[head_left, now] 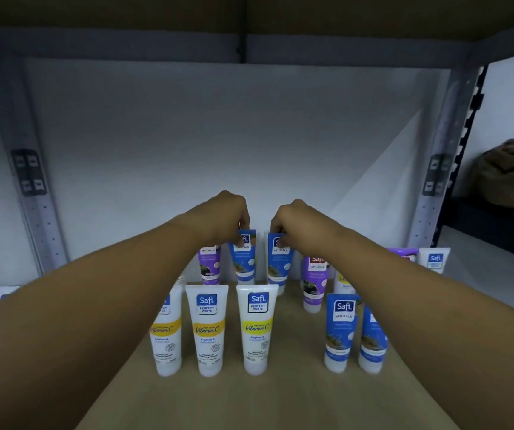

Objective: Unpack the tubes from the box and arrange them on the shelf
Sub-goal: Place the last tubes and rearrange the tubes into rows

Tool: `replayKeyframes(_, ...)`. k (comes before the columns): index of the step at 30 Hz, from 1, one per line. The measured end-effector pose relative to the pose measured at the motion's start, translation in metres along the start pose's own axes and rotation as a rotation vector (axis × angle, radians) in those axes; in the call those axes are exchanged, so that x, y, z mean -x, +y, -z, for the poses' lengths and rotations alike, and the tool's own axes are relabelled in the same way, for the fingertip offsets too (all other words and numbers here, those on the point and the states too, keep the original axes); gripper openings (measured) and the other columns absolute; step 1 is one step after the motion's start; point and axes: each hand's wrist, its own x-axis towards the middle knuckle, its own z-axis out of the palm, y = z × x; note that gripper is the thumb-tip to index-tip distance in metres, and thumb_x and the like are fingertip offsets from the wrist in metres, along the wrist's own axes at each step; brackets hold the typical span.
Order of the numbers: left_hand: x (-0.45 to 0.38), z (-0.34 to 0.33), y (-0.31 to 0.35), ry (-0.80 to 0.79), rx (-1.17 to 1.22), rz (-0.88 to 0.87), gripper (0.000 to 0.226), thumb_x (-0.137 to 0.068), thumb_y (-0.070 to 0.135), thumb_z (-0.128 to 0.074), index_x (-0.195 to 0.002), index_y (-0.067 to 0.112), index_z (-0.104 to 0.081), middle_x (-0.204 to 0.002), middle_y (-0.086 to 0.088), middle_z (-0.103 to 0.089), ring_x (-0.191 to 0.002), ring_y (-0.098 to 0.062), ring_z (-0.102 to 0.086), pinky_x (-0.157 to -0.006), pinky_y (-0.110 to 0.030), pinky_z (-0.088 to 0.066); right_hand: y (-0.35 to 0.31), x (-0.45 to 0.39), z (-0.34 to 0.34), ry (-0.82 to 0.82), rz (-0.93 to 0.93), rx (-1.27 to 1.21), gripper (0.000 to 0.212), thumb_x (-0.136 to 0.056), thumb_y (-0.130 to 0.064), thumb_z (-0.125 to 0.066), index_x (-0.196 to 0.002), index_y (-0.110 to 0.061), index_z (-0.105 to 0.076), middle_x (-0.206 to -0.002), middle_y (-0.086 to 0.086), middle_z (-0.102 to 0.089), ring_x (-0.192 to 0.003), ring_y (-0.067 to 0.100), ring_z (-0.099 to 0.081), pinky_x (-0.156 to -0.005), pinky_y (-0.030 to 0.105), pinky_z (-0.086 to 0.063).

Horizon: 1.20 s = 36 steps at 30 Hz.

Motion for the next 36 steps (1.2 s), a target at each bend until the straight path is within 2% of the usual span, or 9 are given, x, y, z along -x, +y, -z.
replayKeyframes(2, 0.009, 0.021, 0.006, 0.062, 0.017, 0.005, 0.025, -0.083, 0.021, -0.078, -0.106, 0.013, -0.075, -0.102, -0.002, -0.072, -0.081, -0.015, -0.063, -0.070, -0.026, -0.047, -0.005, 0.009, 0.025, 0.043, 0.004, -0.004, 0.024, -0.087, -0.017, -0.071, -0.110, -0.012, -0.070, -0.114, 0.009, -0.065, -0.100, 0.027, -0.064, -0.083, 0.037, -0.056)
replayKeyframes(7, 0.040, 0.074, 0.022, 0.205, 0.062, -0.031, 0.016, -0.079, 0.023, -0.081, -0.092, 0.016, -0.076, -0.086, 0.004, -0.070, -0.077, -0.012, -0.063, -0.066, -0.026, -0.044, -0.019, 0.039, 0.086, 0.132, 0.008, 0.025, 0.018, -0.085, -0.015, -0.072, -0.103, -0.014, -0.071, -0.108, 0.010, -0.067, -0.090, 0.026, -0.066, -0.082, 0.043, -0.057)
replayKeyframes(13, 0.084, 0.104, 0.051, 0.214, 0.128, -0.075, 0.014, -0.076, 0.022, -0.083, -0.087, 0.018, -0.075, -0.077, 0.008, -0.070, -0.071, -0.008, -0.065, -0.058, -0.022, -0.045, -0.038, 0.095, 0.128, 0.077, 0.025, 0.079, 0.020, -0.086, -0.014, -0.072, -0.105, -0.012, -0.070, -0.106, 0.005, -0.071, -0.094, 0.021, -0.064, -0.082, 0.037, -0.054)
replayKeyframes(16, 0.108, 0.099, 0.068, 0.139, 0.173, -0.085, 0.013, -0.077, 0.017, -0.083, -0.088, 0.017, -0.075, -0.079, 0.004, -0.074, -0.073, -0.011, -0.069, -0.058, -0.020, -0.047, -0.044, 0.123, 0.122, 0.034, 0.016, 0.082, 0.021, -0.084, -0.014, -0.073, -0.105, -0.014, -0.071, -0.102, 0.004, -0.071, -0.091, 0.020, -0.063, -0.082, 0.032, -0.051)
replayKeyframes(20, 0.137, 0.067, 0.083, 0.072, 0.211, -0.092, 0.014, -0.075, 0.022, -0.084, -0.086, 0.022, -0.075, -0.071, 0.014, -0.071, -0.067, -0.001, -0.066, -0.062, -0.019, -0.048, -0.047, 0.159, 0.095, -0.036, -0.012, 0.024, 0.020, -0.082, -0.016, -0.076, -0.101, -0.018, -0.070, -0.093, 0.003, -0.061, -0.086, 0.022, -0.064, -0.083, 0.037, -0.054)
replayKeyframes(23, 0.153, 0.033, 0.089, 0.039, 0.266, -0.095, 0.015, -0.074, 0.022, -0.085, -0.083, 0.023, -0.075, -0.069, 0.013, -0.070, -0.068, -0.001, -0.066, -0.066, -0.021, -0.051, -0.047, 0.179, 0.073, -0.099, -0.024, -0.003, 0.020, -0.081, -0.015, -0.076, -0.100, -0.017, -0.068, -0.086, 0.001, -0.055, -0.079, 0.022, -0.062, -0.081, 0.036, -0.054)
replayKeyframes(27, 0.167, -0.004, 0.096, 0.004, 0.313, -0.107, 0.012, -0.077, 0.020, -0.083, -0.085, 0.020, -0.073, -0.077, 0.009, -0.073, -0.073, -0.002, -0.068, -0.068, -0.020, -0.052, -0.046, 0.194, 0.046, -0.177, -0.032, -0.045, 0.023, -0.083, -0.015, -0.075, -0.105, -0.015, -0.068, -0.091, 0.001, -0.061, -0.078, 0.019, -0.061, -0.078, 0.034, -0.054)
replayKeyframes(30, 0.172, -0.019, 0.098, -0.007, 0.342, -0.098, 0.011, -0.079, 0.019, -0.081, -0.088, 0.019, -0.073, -0.080, 0.007, -0.074, -0.074, -0.002, -0.068, -0.065, -0.018, -0.050, -0.046, 0.199, 0.036, -0.210, -0.034, -0.078, 0.025, -0.084, -0.015, -0.074, -0.108, -0.013, -0.068, -0.098, 0.004, -0.067, -0.078, 0.018, -0.063, -0.081, 0.038, -0.056)
replayKeyframes(36, 0.180, -0.033, 0.097, -0.007, 0.420, -0.069, 0.012, -0.081, 0.021, -0.079, -0.092, 0.022, -0.074, -0.082, 0.013, -0.072, -0.076, -0.001, -0.066, -0.066, -0.015, -0.050, -0.044, 0.206, 0.020, -0.190, -0.048, -0.187, 0.020, -0.086, -0.015, -0.072, -0.105, -0.016, -0.068, -0.101, -0.001, -0.069, -0.090, 0.014, -0.065, -0.083, 0.036, -0.057)
